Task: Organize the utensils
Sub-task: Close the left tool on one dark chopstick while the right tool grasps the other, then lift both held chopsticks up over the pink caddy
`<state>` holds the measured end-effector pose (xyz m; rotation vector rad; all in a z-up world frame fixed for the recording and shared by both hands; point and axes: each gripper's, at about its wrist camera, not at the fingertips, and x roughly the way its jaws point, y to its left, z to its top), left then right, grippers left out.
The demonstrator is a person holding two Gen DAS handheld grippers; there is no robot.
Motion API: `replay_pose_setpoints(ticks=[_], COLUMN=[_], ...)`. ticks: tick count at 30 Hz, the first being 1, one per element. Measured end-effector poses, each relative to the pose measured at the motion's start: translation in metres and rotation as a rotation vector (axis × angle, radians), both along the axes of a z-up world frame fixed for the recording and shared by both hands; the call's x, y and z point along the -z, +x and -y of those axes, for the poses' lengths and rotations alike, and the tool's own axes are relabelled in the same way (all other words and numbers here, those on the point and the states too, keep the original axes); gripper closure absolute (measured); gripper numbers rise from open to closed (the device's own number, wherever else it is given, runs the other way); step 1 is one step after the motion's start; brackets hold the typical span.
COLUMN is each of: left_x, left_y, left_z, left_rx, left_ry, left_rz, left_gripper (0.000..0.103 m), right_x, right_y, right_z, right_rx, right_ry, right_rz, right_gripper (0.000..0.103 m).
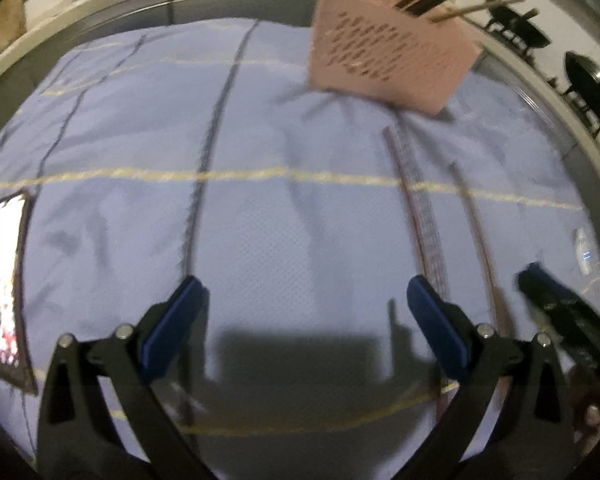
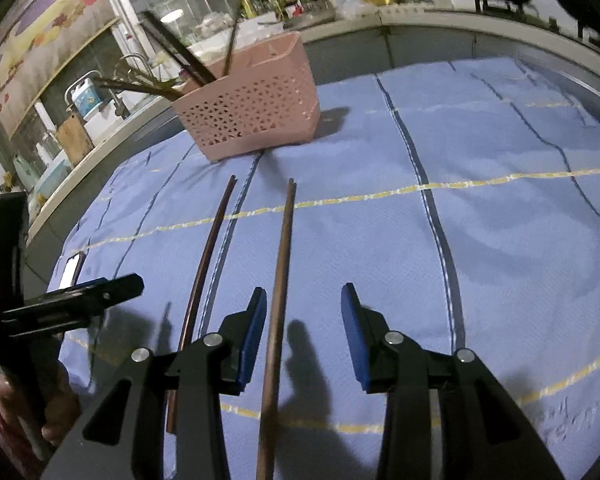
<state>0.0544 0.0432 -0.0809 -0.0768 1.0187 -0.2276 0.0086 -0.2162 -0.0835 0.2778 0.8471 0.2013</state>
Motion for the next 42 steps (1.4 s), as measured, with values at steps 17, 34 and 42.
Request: replay_pose_setpoints(ticks=[17, 34, 42], left_x=[0.010, 0.010, 0.009], left_y=[0.064, 0.045, 0.049], left_z=[0.073, 0.027, 0.021], left_rx=[0.074, 0.187, 0.146], left_ry=[0.148, 0.129, 0.161], left_rz=[0.013, 0.059, 0.041], left_gripper=[0.037, 0.098, 0.092], right_x=[-0.009, 0.005, 0.002], right_y=[0.083, 0.071, 0.071], right_z=[-0.009, -0.035, -0.044], right_rx=[-0.135, -0.264, -0.321], right_ry=[-0.046, -0.163, -0.191], right_rz=[-0.062, -0.051, -0.080], right_gripper=[0.072, 0.098, 0.097])
